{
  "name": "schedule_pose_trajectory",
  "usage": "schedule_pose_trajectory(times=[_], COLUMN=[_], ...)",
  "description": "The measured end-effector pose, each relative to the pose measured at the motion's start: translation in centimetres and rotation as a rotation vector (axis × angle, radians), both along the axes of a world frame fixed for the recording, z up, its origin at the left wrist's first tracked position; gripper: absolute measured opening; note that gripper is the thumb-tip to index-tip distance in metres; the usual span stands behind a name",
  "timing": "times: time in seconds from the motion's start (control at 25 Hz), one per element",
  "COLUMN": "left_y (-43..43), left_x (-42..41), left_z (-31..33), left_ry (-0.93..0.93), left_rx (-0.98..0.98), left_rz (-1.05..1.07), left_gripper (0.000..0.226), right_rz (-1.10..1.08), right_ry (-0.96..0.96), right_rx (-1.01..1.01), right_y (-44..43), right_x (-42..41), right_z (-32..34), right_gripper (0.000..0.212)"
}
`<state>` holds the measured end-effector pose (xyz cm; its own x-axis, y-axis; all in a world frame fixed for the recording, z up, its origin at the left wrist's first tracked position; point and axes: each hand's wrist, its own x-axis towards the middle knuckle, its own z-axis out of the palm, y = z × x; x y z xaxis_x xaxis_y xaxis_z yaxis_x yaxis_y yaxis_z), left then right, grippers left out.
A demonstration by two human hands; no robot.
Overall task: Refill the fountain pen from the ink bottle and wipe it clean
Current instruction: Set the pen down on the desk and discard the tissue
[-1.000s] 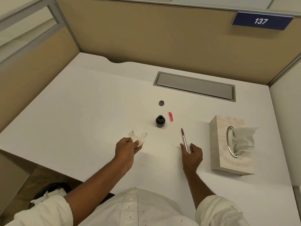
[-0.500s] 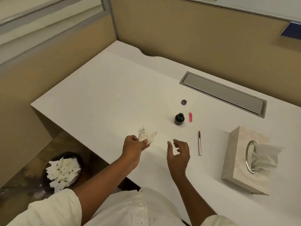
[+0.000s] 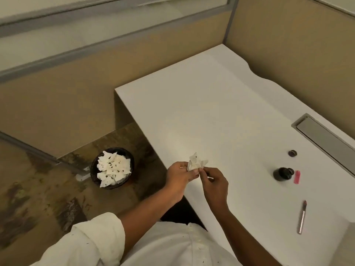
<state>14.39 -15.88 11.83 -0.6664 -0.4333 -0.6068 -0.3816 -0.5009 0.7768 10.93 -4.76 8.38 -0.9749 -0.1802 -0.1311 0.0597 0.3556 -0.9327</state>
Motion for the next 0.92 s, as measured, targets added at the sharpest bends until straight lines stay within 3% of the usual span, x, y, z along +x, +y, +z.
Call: schedule_pose_trajectory(times=[0.4,0.6,0.76,0.92], left_y=[-19.7,-27.4,-33.7,-37.9], left_x=[2.5,4.9,6.7,9.5], left_z=[-5.3,-10.8,-18.9,-27.6], left_ry=[-0.117,-0.176,-0.346,-0.625], left_rx=[0.097,0.228,0.209,0.147], left_rz=[0.475,0.778,0.869,0.797], left_gripper=[0.026,0.028,0.033,0.031], right_rz=[0.367,0.691,0.887,0.977], right_ry=[-0.045,-0.145,-0.285,-0.404], right_rx=[0.251,0.451,0.578,0.703], right_y=[-21.6,-29.5,-31.9,-31.2], right_x=[-0.3,0.5,1.2,1.8], right_z=[-3.0,-5.2,-8.0,-12.0], right_gripper=[0.014,0.033,0.027,0.017])
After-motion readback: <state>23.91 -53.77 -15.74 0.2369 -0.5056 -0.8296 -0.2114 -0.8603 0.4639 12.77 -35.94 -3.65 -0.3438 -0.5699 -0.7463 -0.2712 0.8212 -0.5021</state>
